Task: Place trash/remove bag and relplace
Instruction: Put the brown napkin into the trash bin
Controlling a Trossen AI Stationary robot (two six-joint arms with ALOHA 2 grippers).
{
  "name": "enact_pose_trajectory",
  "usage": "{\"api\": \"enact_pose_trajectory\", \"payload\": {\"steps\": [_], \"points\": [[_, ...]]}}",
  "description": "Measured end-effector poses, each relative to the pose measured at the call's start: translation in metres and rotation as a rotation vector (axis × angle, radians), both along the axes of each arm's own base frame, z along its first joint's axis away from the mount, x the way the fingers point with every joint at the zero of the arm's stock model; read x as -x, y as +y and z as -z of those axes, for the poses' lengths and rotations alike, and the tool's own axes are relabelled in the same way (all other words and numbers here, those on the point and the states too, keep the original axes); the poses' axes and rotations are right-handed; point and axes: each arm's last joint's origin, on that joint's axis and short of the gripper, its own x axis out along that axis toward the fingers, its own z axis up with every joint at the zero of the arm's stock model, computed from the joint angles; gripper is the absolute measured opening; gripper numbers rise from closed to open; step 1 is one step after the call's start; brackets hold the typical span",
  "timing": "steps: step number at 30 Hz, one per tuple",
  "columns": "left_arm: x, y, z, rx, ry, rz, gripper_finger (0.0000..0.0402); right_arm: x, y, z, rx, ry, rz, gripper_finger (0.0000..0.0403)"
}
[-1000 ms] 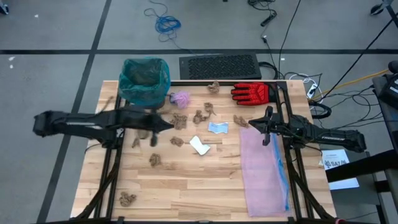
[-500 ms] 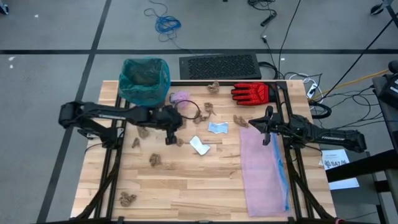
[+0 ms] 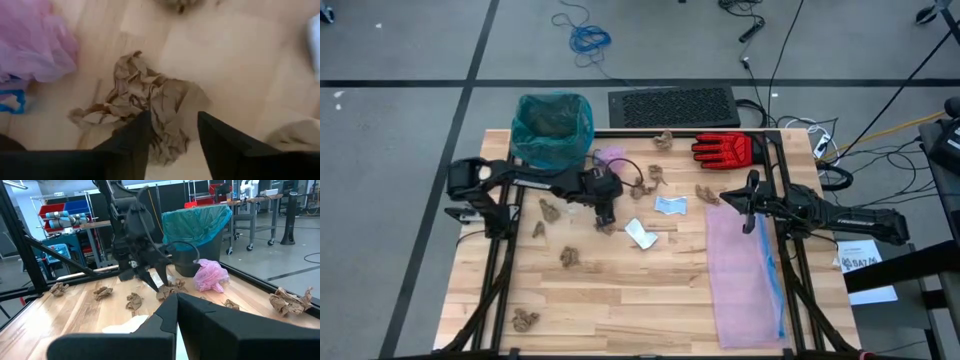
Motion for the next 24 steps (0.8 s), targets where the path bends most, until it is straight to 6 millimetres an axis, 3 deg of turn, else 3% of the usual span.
{"api": "enact_pose_trajectory", "payload": {"steps": [5,7,10,12,17,21,24], "points": [[-0.012,0.007,0.023,-0.003,0.024,-0.015,0.0161,0.000,0.000,0.000,0.000,0.000,0.000,0.0000],[-0.015,0.008,0.024,-0.002,0.039,-0.016,0.0130,0.000,0.000,0.000,0.000,-0.001,-0.001,0.0000],[-0.022,0.005,0.012,-0.007,0.034,0.004,0.0044,0.000,0.000,0.000,0.000,-0.002,-0.001,0.0000],[-0.029,0.002,-0.012,-0.026,-0.029,0.032,0.0014,0.000,0.000,0.000,0.000,-0.002,0.000,0.0000],[-0.035,-0.010,-0.085,-0.148,-0.122,0.087,0.0003,0.000,0.000,0.000,0.000,-0.002,0.000,0.0000],[-0.020,-0.016,-0.144,-0.368,-0.058,-0.011,0.0002,0.000,0.000,0.000,0.000,-0.002,0.000,0.0000],[-0.001,-0.011,-0.174,-0.502,0.032,-0.130,0.0001,0.000,0.000,0.000,0.000,-0.003,0.000,0.0000]]}}
